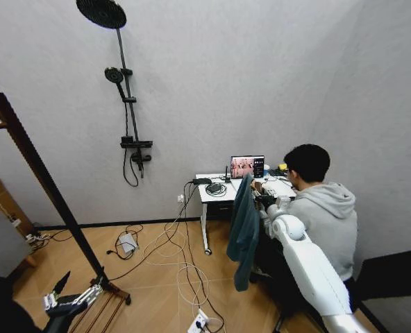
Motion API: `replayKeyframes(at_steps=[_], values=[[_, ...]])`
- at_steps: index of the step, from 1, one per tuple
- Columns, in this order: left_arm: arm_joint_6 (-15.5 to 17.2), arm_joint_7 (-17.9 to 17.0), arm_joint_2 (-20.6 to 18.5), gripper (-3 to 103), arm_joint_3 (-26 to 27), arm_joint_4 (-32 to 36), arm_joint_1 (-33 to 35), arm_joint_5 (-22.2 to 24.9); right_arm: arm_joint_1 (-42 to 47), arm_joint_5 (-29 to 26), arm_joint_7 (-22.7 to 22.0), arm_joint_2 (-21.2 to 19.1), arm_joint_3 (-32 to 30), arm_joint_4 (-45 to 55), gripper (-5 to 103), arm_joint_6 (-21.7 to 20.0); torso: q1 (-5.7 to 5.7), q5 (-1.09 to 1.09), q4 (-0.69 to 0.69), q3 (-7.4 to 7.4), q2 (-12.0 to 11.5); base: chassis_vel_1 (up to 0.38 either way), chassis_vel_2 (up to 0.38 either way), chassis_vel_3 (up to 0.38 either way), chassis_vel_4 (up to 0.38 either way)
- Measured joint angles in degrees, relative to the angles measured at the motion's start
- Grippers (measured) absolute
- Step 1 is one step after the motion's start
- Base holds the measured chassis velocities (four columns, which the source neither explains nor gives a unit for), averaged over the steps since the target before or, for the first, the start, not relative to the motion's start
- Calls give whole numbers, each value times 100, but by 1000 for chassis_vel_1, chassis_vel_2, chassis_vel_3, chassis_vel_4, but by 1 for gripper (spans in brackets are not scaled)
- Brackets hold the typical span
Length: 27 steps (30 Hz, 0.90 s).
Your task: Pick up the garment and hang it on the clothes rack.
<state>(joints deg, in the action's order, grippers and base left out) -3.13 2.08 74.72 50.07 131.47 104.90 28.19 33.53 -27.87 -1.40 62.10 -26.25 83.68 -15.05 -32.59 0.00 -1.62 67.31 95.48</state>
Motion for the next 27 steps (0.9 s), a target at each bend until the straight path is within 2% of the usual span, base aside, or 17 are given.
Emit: replayKeyframes(at_steps=[1, 2, 4, 5, 13, 18, 21, 27], values=[[0, 0, 0, 100, 0, 0, 0, 0, 13, -2, 0, -14, -5, 20, 21, -1, 0, 0, 0, 0, 0, 0, 0, 0, 0], [0, 0, 0, 100, 0, 0, 0, 0, 13, -2, 0, -14, -5, 20, 21, -1, 0, 0, 0, 0, 0, 0, 0, 0, 0], [0, 0, 0, 100, 0, 0, 0, 0, 51, -10, 0, -50, -32, 85, 11, -5, 0, 1, 0, 0, 0, 0, 0, 0, 0], [0, 0, 0, 100, 0, 0, 0, 0, 77, -26, 1, -69, -46, 123, 9, -7, 0, 0, 0, 0, 0, 0, 0, 0, 0], [0, 0, 0, 100, 0, 0, 0, 0, 210, -75, 50, -190, -92, 349, 9, -5, 0, 1, 0, 0, 0, 0, 0, 0, 0], [0, 1, 0, 100, 0, 0, 0, 0, 426, -266, 195, -336, -78, 879, 9, -41, 0, 1, -2, 0, 0, 24, 14, 15, 42], [0, 0, 0, 100, 0, 0, 0, 0, 766, -628, 528, -524, -38, 1640, 9, -156, 0, 0, 1, 0, 0, 71, 65, 69, 65], [0, 0, 0, 100, 0, 0, 0, 0, 916, -1175, 745, -734, 67, 2250, 9, -324, 1, 0, 1, 0, 0, 83, 82, 85, 76]])
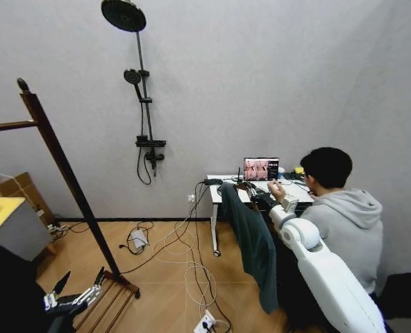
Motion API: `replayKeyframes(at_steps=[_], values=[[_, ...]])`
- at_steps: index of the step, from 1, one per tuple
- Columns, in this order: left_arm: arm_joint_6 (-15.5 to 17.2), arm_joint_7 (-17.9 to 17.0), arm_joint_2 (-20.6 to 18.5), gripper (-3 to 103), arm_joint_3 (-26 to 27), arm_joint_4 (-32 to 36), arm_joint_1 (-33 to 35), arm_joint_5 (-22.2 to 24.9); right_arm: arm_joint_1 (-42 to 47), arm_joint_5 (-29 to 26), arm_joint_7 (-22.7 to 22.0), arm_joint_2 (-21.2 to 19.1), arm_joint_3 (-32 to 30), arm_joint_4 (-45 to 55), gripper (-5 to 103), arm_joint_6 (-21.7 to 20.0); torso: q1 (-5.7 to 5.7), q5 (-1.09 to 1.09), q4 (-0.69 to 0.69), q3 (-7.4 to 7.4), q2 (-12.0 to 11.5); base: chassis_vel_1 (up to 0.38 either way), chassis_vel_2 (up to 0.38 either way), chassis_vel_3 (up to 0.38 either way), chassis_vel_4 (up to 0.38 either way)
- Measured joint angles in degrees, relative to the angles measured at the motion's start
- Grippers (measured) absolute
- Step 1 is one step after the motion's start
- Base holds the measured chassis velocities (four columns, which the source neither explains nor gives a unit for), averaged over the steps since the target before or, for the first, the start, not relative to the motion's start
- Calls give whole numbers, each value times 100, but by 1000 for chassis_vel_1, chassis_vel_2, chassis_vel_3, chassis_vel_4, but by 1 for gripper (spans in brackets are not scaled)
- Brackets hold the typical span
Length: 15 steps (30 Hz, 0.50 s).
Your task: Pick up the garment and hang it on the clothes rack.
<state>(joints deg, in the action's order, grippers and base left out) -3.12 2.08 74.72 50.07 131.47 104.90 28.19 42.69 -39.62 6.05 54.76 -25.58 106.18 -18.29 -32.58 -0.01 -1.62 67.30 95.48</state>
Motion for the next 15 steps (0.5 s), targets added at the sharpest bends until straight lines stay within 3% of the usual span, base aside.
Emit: replayKeyframes(at_steps=[15], values=[[0, 0, 0, 100, 0, 0, 0, 0, -507, -512, 16, -101, 385, 113, 9, -148, -1, 0, -1, 0, 0, 110, 115, 124, 112]])
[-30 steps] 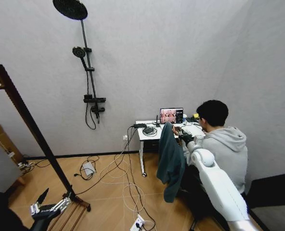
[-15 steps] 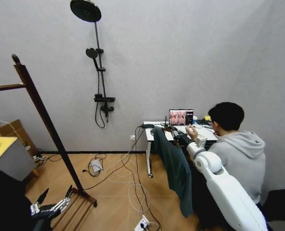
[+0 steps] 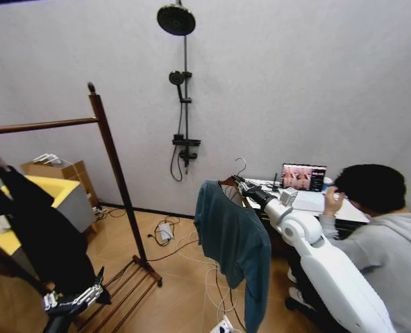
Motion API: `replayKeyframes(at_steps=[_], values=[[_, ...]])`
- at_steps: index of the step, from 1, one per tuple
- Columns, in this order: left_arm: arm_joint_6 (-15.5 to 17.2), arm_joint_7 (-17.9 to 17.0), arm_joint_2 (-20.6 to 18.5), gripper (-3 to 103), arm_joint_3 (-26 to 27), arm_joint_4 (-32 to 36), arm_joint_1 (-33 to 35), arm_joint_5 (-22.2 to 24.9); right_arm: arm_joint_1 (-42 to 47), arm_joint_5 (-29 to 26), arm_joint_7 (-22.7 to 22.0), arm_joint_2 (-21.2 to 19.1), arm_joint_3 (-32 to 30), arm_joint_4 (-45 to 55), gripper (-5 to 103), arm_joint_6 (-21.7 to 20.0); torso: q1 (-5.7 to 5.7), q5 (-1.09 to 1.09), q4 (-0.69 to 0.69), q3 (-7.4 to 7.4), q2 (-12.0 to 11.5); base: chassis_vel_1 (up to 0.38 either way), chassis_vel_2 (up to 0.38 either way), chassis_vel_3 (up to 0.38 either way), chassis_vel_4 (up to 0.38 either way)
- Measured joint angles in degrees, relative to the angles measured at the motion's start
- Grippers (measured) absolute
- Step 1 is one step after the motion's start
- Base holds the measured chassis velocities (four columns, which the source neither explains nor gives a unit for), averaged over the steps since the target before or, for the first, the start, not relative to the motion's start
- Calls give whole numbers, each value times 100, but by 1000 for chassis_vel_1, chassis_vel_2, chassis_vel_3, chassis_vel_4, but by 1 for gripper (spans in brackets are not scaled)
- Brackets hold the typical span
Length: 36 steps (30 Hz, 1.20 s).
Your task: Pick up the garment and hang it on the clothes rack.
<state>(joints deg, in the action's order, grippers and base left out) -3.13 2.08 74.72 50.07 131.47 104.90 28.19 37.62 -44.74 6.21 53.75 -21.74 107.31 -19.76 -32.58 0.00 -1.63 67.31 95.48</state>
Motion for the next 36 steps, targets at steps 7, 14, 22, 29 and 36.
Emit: replayKeyframes(at_steps=[7, 14, 22, 29, 36], values=[[0, 0, 0, 100, 0, 0, 0, 0, -131, -17, -71, 138, 164, -48, 9, 0, 0, 0, 2, 0, 0, 132, 125, 130, 123], [0, 0, 0, 100, 0, 0, 0, 0, -138, 19, -19, 169, 103, -110, 9, 7, 0, 0, 1, 0, 0, 124, 127, 135, 126], [0, 0, 0, 100, 0, 0, 0, 0, -44, 72, -8, 155, -102, -144, 9, 23, 0, 0, 1, 0, 0, 130, 134, 124, 124], [0, 0, 0, 100, 0, 0, 0, 0, 134, 189, 61, 109, -289, -150, 9, 98, -1, 1, 0, 0, 0, 126, 125, 136, 124], [0, 0, 0, 100, 0, 0, 0, 0, 197, 216, 67, 107, -341, -98, 9, 114, 0, 0, 1, 0, 0, 120, 121, 114, 127]])
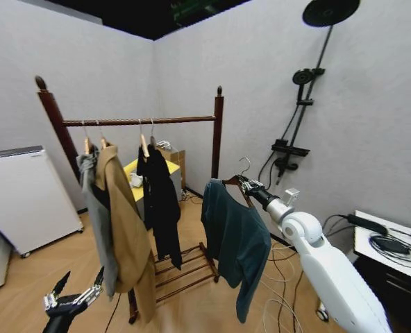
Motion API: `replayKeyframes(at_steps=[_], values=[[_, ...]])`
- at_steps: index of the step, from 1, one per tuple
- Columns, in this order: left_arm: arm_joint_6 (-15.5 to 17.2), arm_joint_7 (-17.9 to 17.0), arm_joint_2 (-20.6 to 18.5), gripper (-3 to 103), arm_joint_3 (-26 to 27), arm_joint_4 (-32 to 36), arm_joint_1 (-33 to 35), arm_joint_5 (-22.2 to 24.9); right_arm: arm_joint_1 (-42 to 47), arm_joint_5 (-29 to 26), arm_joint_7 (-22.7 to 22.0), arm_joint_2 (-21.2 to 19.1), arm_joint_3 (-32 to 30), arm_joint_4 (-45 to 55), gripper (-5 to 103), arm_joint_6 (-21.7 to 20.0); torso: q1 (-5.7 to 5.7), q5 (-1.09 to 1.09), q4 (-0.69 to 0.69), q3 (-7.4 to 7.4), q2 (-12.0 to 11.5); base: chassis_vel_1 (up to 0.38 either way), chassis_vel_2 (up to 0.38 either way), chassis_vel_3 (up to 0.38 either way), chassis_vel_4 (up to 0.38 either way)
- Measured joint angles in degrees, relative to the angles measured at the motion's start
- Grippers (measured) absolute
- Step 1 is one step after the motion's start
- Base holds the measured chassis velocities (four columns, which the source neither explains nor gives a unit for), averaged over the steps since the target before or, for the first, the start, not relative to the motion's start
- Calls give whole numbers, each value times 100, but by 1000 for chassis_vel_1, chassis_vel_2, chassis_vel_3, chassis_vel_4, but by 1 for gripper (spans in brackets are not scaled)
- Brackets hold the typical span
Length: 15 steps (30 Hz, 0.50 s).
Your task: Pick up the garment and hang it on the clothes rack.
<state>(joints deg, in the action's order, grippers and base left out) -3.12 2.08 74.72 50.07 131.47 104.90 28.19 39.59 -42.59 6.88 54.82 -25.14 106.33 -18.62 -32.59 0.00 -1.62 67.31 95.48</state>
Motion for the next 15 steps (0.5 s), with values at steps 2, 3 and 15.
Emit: replayKeyframes(at_steps=[2, 3, 15], values=[[0, 0, 0, 100, 0, 0, 0, 0, -6, 1, -8, 4, -10, 6, 9, 1, 0, -1, 1, 0, 0, 143, 134, 131, 117], [0, 0, 0, 100, 0, 0, 0, 0, -6, 1, -8, 4, -10, 6, 9, 1, 0, -1, 1, 0, 0, 140, 139, 131, 109], [0, -1, 0, 100, 0, 0, 0, 0, -111, 303, 228, 69, -7, -165, 9, 166, 1, 0, -2, 0, 0, 45, 45, 49, 39]])
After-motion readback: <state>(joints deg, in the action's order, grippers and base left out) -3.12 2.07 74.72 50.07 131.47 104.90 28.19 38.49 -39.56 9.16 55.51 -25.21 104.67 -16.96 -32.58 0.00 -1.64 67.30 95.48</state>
